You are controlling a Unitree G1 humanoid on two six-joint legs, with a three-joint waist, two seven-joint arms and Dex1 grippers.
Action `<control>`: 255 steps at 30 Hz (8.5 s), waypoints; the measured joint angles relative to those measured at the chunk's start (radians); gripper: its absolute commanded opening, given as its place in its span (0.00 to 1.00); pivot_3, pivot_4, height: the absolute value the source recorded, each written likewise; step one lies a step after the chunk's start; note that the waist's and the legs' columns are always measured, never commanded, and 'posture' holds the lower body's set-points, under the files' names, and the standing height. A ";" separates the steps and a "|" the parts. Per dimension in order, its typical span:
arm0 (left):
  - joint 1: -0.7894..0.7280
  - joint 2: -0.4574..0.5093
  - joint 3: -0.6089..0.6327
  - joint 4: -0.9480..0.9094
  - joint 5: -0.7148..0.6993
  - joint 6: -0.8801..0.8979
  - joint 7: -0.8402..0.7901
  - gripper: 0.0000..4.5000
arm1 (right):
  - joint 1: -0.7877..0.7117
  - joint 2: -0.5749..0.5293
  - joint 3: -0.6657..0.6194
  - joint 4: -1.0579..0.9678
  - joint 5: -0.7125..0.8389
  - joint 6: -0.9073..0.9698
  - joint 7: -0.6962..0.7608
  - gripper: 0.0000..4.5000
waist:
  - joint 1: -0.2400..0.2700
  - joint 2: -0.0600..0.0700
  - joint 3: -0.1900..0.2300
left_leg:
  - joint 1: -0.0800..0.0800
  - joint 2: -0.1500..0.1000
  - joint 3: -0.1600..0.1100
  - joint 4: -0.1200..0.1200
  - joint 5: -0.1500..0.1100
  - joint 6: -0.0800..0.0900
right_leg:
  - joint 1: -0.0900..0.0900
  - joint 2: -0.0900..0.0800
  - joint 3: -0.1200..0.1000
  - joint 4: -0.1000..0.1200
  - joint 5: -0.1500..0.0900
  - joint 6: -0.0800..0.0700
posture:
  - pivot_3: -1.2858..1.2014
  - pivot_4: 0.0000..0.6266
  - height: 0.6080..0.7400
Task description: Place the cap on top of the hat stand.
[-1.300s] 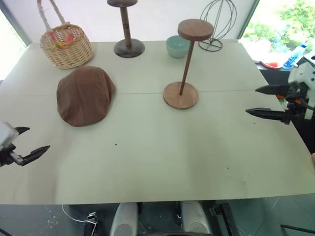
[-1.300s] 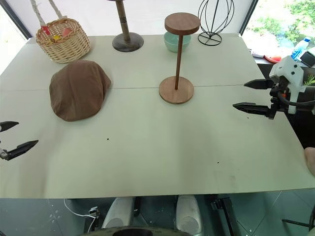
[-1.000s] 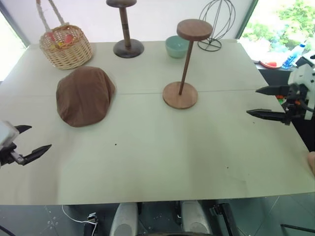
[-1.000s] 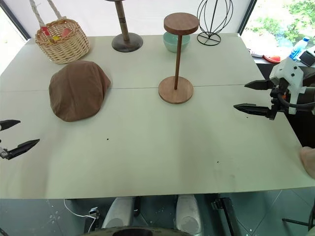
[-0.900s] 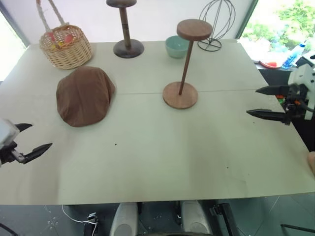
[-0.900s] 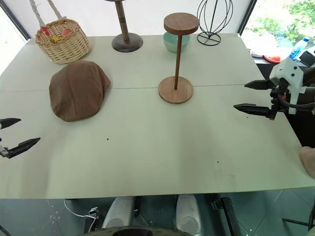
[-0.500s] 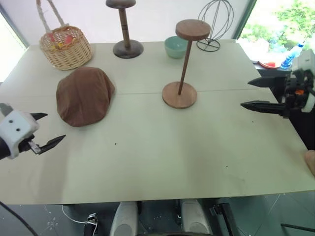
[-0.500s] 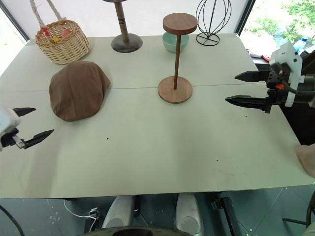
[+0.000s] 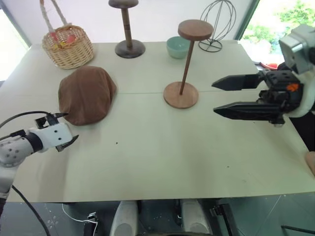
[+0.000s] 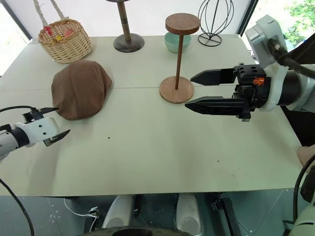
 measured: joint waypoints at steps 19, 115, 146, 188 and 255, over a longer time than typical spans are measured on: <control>-0.209 -0.124 -0.235 0.212 0.301 -0.112 0.367 0.98 | 0.007 -0.004 0.000 -0.004 0.071 0.015 -0.136 1.00 | 0.042 0.010 -0.008 | 0.003 0.003 0.006 0.002 0.000 0.000 | 0.001 -0.001 0.000 0.005 0.001 0.002 | 0.52 0.24 0.91; -1.036 -0.566 -0.491 0.387 0.241 -0.310 0.297 0.09 | 0.189 -0.136 -0.221 0.019 -0.060 -0.139 -0.179 1.00 | 0.044 -0.001 -0.003 | -0.002 0.003 0.009 0.016 -0.001 0.004 | 0.003 0.000 0.006 0.008 0.001 0.007 | 0.52 0.24 0.91; -1.162 -0.068 -0.254 0.170 -0.817 1.081 -0.815 0.99 | 0.260 -0.012 0.183 -0.352 -0.624 -0.452 -0.379 1.00 | 0.005 -0.003 -0.002 | -0.001 0.003 0.009 0.017 -0.002 0.006 | 0.003 0.000 0.006 0.009 -0.001 0.009 | 0.52 0.24 0.91; -1.272 -0.026 -0.484 0.384 -0.847 1.041 -0.941 1.00 | 0.070 0.477 0.668 0.254 -1.956 -1.128 -0.751 0.01 | -0.012 -0.005 0.000 | -0.004 0.003 0.009 0.015 -0.002 0.006 | -0.001 0.001 0.007 0.011 -0.001 0.009 | 0.52 0.24 0.91; -1.259 0.023 -0.335 0.461 -0.721 0.968 -0.942 1.00 | -0.255 -0.207 0.221 0.578 -0.582 -0.474 0.446 0.73 | -0.014 -0.004 0.000 | -0.002 0.003 0.012 0.014 -0.004 0.008 | -0.001 0.000 0.009 0.011 -0.001 0.009 | 0.52 0.24 0.91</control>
